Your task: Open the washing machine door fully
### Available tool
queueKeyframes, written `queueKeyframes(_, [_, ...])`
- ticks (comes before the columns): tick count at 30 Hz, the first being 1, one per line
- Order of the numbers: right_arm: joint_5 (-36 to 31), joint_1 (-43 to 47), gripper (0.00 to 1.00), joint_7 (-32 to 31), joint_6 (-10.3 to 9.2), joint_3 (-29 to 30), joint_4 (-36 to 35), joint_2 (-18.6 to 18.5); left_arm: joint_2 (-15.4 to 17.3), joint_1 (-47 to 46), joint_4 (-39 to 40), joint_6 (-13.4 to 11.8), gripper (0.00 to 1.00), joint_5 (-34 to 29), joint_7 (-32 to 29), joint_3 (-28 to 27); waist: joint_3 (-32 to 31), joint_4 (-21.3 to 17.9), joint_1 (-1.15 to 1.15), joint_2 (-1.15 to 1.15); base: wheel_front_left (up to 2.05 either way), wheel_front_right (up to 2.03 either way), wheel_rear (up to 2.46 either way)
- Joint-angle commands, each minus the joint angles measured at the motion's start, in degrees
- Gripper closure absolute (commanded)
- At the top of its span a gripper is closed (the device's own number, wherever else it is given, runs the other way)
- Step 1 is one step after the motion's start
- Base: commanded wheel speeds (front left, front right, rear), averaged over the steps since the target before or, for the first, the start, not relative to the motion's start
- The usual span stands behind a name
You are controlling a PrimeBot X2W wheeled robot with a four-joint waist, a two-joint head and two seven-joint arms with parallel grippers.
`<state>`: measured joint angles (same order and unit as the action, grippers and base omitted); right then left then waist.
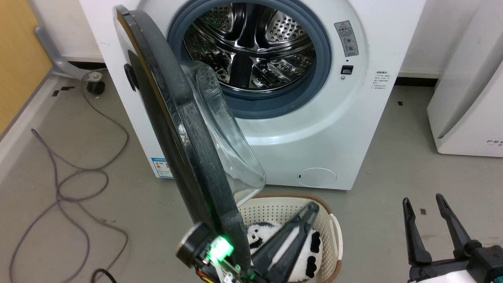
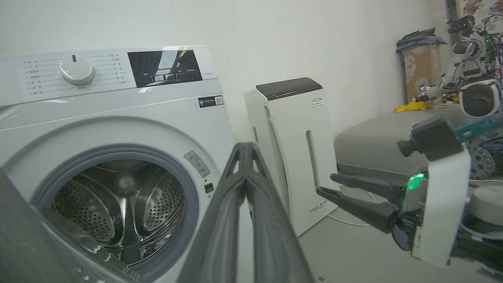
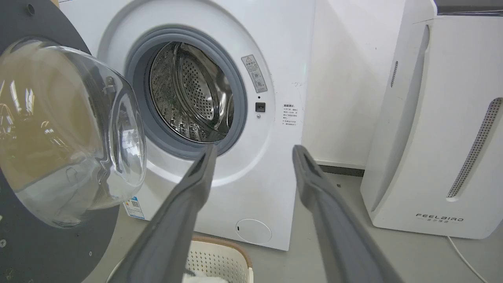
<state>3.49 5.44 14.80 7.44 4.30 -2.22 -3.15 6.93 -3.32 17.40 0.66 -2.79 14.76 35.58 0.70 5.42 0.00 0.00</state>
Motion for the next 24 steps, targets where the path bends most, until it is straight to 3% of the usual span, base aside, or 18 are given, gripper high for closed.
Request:
queueKeyframes(1, [0.0, 0.5, 0.00, 0.2, 0.05, 0.0, 0.1, 0.3, 0.6, 1.1, -1.3, -0.2, 1.00, 0.6, 0.2, 0.7, 0.1, 0.1, 0.00, 0.00, 0.00, 0.00, 0.00])
queueKeyframes(8, [-0.2, 0.3, 0.00, 0.2, 0.05, 0.0, 0.2, 0.3, 1.2, 3.1, -6.4, -1.1, 1.00, 2.1, 0.2, 1.6, 0.6, 0.4, 0.00, 0.00, 0.00, 0.00, 0.00])
queueKeyframes(14, [-0.1, 0.1, 0.00, 0.2, 0.05, 0.4, 0.4, 0.3, 1.3, 4.0, -10.1, -3.2, 1.00, 3.9, 0.2, -1.2, 1.1, 1.1, 0.00, 0.00, 0.00, 0.00, 0.00])
queueKeyframes(24, [0.0, -0.3, 0.00, 0.2, 0.05, 0.4, 1.0, 0.3, 1.6, 4.5, -14.3, -3.9, 1.00, 5.4, 0.2, -4.6, 1.4, 4.0, 0.00, 0.00, 0.00, 0.00, 0.00])
